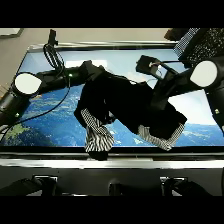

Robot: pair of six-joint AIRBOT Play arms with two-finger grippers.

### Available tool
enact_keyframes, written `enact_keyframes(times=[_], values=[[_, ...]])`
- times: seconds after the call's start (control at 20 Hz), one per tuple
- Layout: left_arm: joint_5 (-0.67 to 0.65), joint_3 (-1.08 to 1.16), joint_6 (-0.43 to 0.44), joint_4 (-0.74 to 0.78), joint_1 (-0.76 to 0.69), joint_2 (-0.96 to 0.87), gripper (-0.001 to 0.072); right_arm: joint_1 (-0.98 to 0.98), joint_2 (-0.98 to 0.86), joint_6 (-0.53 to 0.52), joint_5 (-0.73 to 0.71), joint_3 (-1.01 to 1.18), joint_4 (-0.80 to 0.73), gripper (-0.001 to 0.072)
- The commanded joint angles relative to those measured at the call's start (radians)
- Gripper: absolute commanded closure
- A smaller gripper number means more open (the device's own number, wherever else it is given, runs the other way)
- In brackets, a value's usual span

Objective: Fold the clothes and pants, and hang the long-sleeved shirts on hangers.

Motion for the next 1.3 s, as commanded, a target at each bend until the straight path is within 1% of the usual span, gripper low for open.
enact_keyframes(times=[0.0,0.2,0.3,0.35,0.5,0.6,0.65,0.75,0.8,0.85,0.9,0.95,1.0,1.1,1.15,1.2,1.25], values=[[-0.027,0.023,-0.026,0.019,-0.014,0.002,0.0691,0.047,-0.004,0.076,-0.008,0.0,-0.019,0.069],[-0.031,0.126,-0.039,0.102,0.023,0.002,0.0691,0.047,0.003,0.166,0.231,0.0,-0.061,0.069],[-0.057,0.189,-0.045,0.115,0.044,0.001,0.0691,0.047,0.007,0.195,0.28,0.0,-0.068,0.0689],[-0.086,0.209,-0.045,0.115,0.045,0.002,0.0691,0.047,0.008,0.216,0.275,0.0,-0.068,0.0689],[-0.227,0.225,-0.046,0.129,0.026,-0.003,0.0691,0.047,0.009,0.218,0.214,0.0,-0.061,0.0689],[-0.298,0.198,-0.12,0.198,-0.001,-0.025,0.069,0.047,0.009,0.229,0.15,0.0,-0.032,0.0689],[-0.315,0.177,-0.118,0.2,-0.021,-0.043,0.0689,0.047,0.008,0.229,0.124,0.0,-0.012,0.0689],[-0.318,0.142,-0.085,0.2,-0.058,-0.082,0.0682,0.047,0.008,0.228,0.1,0.0,0.016,0.0689],[-0.318,0.135,-0.08,0.2,-0.075,-0.104,0.063,0.047,0.009,0.228,0.095,0.0,0.026,0.0689],[-0.318,0.134,-0.06,0.199,-0.09,-0.125,0.0532,0.047,0.008,0.228,0.091,0.0,0.032,0.0689],[-0.317,0.134,-0.035,0.198,-0.101,-0.138,0.0402,0.047,0.008,0.227,0.089,0.0,0.032,0.0689],[-0.318,0.134,-0.007,0.198,-0.104,-0.141,0.0222,0.047,0.008,0.225,0.085,0.0,0.031,0.0689],[-0.318,0.136,0.005,0.198,-0.093,-0.135,0.0098,0.047,0.008,0.208,0.076,0.0,0.031,0.0689],[-0.346,0.152,0.016,0.197,-0.031,-0.101,0.0088,0.047,0.008,0.173,0.045,0.0,0.03,0.0689],[-0.373,0.163,0.044,0.197,0.019,-0.074,0.0057,0.047,0.007,0.154,0.026,0.0,0.026,0.0689],[-0.408,0.169,0.075,0.197,0.085,-0.037,-0.0004,0.047,0.007,0.133,0.001,0.0,0.019,0.0689],[-0.44,0.169,0.111,0.197,0.152,-0.001,-0.0008,0.047,0.005,0.122,-0.019,0.0,0.013,0.0689]])
